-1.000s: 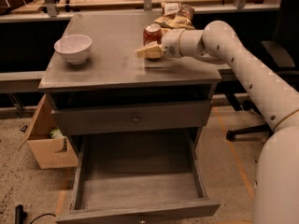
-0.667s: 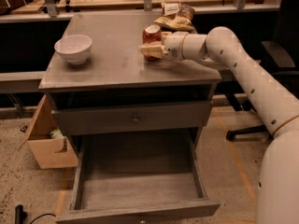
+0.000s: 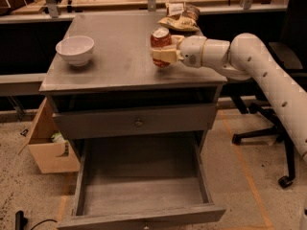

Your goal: Place coke can into middle drawer

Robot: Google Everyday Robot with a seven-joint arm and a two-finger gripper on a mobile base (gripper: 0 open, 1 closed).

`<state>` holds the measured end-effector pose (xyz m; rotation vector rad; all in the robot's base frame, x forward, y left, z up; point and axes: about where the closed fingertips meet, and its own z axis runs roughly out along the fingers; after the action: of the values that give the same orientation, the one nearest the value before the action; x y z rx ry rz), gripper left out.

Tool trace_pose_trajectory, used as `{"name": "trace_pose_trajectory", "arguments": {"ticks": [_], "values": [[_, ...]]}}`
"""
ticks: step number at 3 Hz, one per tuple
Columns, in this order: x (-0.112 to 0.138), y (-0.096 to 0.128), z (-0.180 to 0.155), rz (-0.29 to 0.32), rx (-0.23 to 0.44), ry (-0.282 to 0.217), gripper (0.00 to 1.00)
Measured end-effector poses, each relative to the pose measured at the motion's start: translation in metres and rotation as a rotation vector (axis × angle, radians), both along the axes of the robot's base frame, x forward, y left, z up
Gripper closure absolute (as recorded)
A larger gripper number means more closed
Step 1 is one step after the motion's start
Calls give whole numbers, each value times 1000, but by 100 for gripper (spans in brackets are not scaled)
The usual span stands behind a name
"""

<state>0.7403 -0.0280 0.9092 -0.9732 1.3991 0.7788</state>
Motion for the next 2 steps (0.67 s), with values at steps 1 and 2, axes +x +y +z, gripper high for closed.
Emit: {"name": "trace_pose_trajectory", "arguments": {"ticks": [1, 2], "values": [[-60, -2, -2, 132, 71, 21, 100], [-67, 0, 0, 148, 74, 23, 100]]}}
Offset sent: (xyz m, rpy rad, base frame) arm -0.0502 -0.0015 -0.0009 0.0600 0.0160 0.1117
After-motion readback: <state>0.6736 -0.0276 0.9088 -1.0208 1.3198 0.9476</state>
